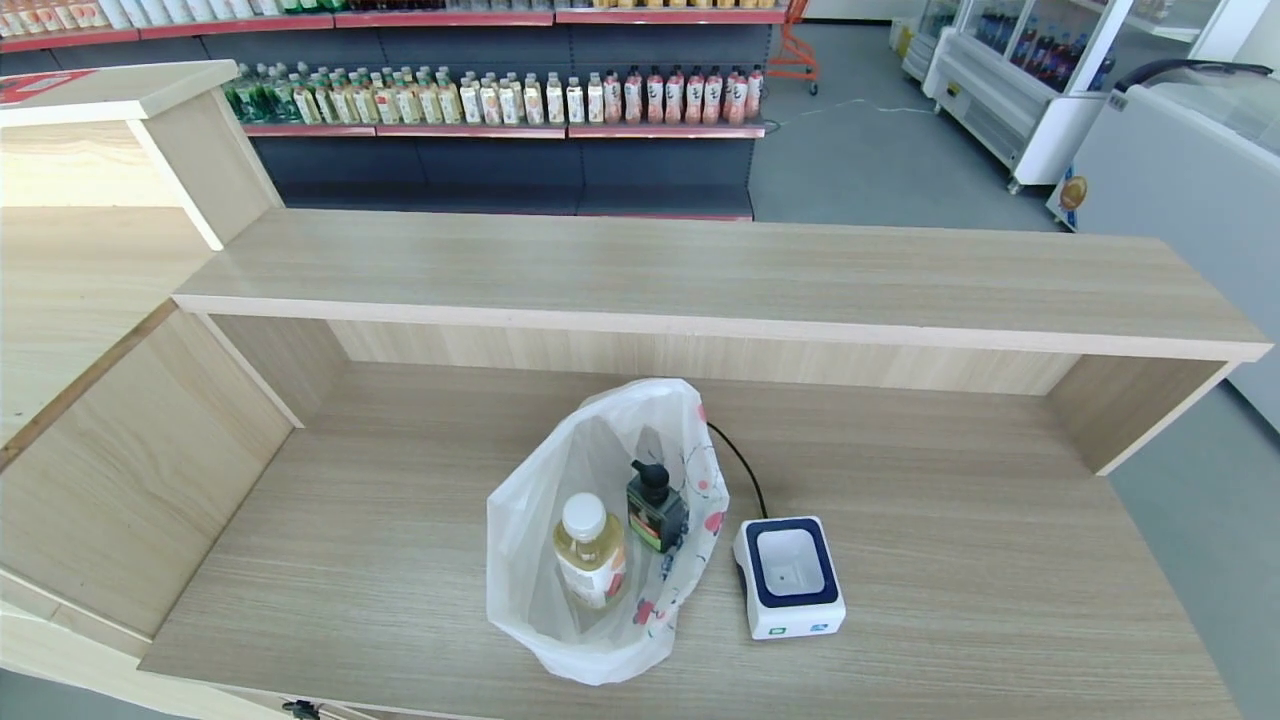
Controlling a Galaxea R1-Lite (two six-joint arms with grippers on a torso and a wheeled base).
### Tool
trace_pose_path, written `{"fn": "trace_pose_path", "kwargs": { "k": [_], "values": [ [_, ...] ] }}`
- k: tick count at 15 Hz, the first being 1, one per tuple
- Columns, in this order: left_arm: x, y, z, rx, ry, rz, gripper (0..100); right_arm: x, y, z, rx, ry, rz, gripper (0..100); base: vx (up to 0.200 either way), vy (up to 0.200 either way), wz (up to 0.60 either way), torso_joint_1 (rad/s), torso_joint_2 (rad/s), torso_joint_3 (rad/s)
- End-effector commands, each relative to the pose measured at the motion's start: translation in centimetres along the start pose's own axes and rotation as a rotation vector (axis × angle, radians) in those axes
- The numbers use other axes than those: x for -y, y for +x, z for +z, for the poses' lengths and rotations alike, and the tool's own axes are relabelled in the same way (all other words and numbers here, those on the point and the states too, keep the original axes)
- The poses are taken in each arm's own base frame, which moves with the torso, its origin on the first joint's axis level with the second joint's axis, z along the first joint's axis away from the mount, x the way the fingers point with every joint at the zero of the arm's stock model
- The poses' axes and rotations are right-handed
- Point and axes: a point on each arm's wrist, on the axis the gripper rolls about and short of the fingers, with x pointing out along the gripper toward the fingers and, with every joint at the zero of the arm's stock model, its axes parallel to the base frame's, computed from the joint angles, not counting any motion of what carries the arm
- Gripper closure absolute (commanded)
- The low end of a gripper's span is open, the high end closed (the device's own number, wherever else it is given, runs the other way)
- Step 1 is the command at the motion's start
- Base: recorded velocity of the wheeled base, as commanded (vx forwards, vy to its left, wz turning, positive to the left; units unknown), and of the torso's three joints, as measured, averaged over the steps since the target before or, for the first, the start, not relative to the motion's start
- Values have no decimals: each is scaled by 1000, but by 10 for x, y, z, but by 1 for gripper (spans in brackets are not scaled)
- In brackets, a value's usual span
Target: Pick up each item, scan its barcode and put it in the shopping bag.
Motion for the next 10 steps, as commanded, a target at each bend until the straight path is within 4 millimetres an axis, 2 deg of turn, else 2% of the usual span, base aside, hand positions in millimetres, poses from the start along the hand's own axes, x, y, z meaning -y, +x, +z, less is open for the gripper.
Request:
{"fn": "trace_pose_path", "kwargs": {
  "k": [1, 5, 6, 10],
  "values": [
    [0, 0, 0, 0, 0, 1, 0, 0, 0, 0, -3, 0, 1, 0, 0, 0, 0, 0, 0, 0],
    [0, 0, 0, 0, 0, 1, 0, 0, 0, 0, -3, 14, 3, 0, 0, 0, 0, 0, 0, 0],
    [0, 0, 0, 0, 0, 1, 0, 0, 0, 0, -3, 32, 1, 100, 0, 0, 0, 0, 0, 0],
    [0, 0, 0, 0, 0, 1, 0, 0, 0, 0, -3, 38, -2, 100, 0, 0, 0, 0, 0, 0]
  ]
}}
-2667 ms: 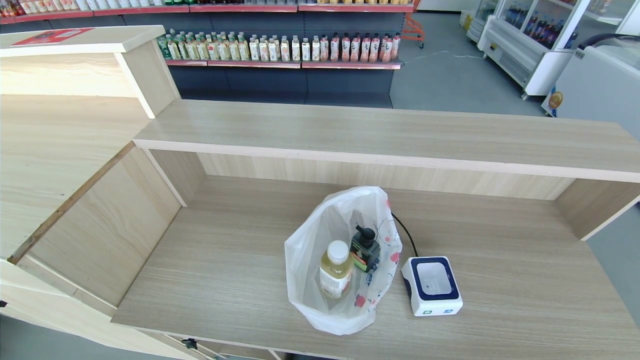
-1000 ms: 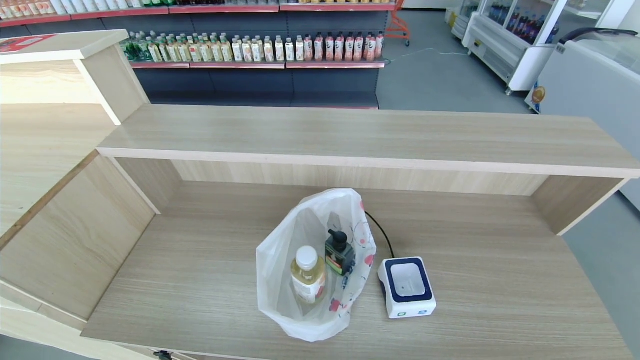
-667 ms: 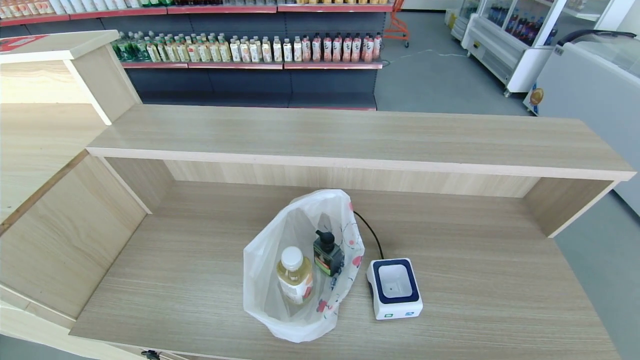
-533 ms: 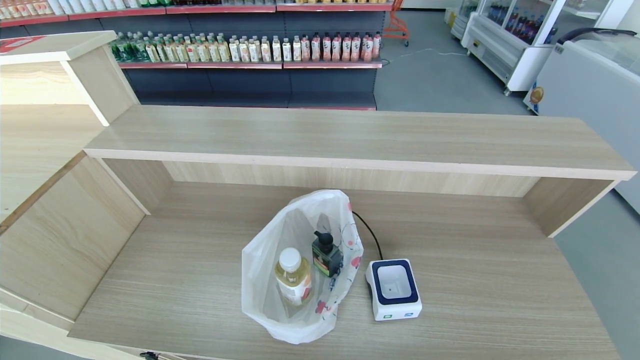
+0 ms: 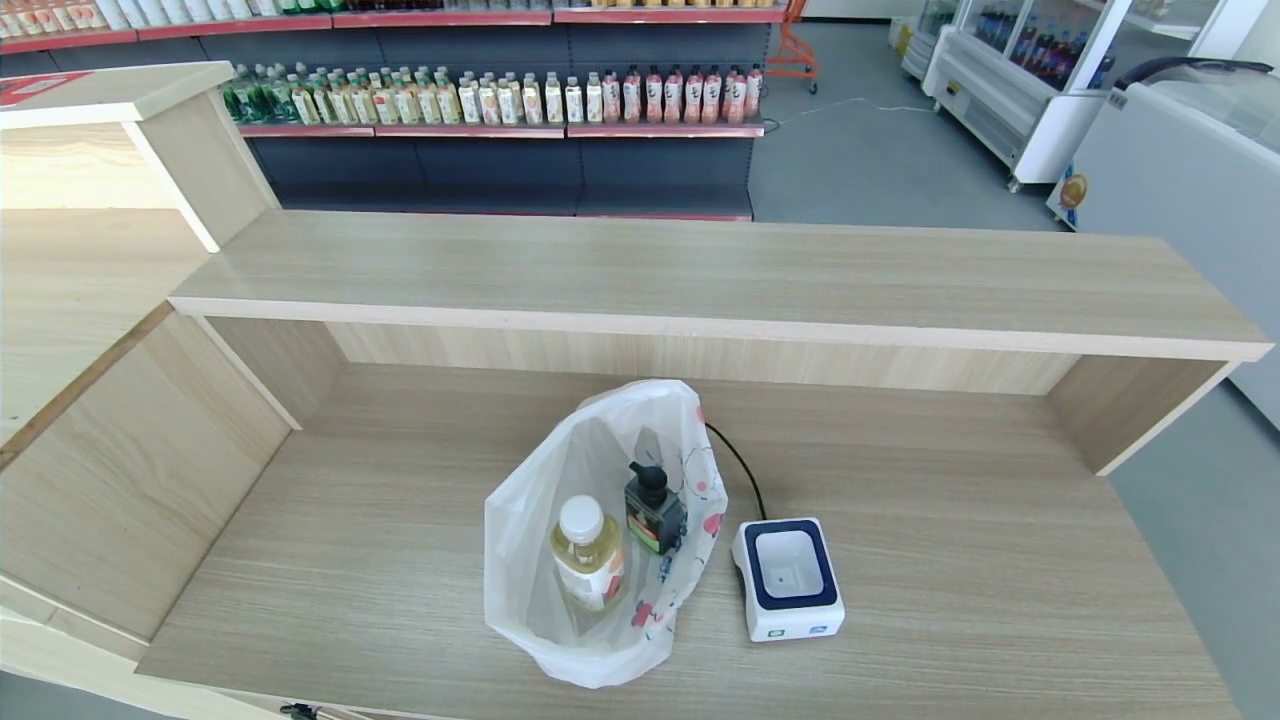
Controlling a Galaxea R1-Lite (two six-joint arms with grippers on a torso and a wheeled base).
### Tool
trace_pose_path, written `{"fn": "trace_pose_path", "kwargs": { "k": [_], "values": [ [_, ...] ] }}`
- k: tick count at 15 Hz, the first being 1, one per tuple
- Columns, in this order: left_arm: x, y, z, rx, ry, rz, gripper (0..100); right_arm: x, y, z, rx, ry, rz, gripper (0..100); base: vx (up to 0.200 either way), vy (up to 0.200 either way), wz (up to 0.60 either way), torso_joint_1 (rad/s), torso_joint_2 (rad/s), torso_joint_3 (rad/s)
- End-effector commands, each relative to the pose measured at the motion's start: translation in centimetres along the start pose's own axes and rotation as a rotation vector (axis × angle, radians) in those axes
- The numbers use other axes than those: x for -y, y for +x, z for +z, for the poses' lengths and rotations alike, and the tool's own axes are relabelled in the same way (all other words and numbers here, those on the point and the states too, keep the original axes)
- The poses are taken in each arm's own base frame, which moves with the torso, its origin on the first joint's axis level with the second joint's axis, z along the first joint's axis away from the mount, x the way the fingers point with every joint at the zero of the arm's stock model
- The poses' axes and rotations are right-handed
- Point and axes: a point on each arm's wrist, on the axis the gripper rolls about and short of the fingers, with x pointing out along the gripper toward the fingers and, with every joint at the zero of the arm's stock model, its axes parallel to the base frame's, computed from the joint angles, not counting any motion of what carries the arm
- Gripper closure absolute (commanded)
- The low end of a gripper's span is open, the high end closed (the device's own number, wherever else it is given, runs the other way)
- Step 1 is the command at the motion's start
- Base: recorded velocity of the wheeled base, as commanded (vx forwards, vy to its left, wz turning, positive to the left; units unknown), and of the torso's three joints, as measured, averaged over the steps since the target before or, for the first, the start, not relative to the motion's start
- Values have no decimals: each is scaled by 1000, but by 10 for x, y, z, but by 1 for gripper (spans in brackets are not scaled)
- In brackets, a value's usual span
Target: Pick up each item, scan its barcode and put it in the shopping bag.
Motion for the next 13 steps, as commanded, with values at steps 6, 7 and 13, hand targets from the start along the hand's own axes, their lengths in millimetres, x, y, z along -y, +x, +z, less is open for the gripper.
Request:
{"fn": "trace_pose_path", "kwargs": {
  "k": [6, 7, 13],
  "values": [
    [0, 0, 0, 0, 0, 0, 0, 0, 0, 0, -2, 1, -1, 100, 0, 0, 0, 0, 0, 0],
    [0, 0, 0, 0, 2, 0, 0, 0, 0, 0, -2, 2, -1, 100, 0, 0, 0, 0, 0, 0],
    [0, 0, 0, 0, 0, 0, 0, 0, 0, 0, -2, 1, -1, 100, 0, 0, 0, 0, 0, 0]
  ]
}}
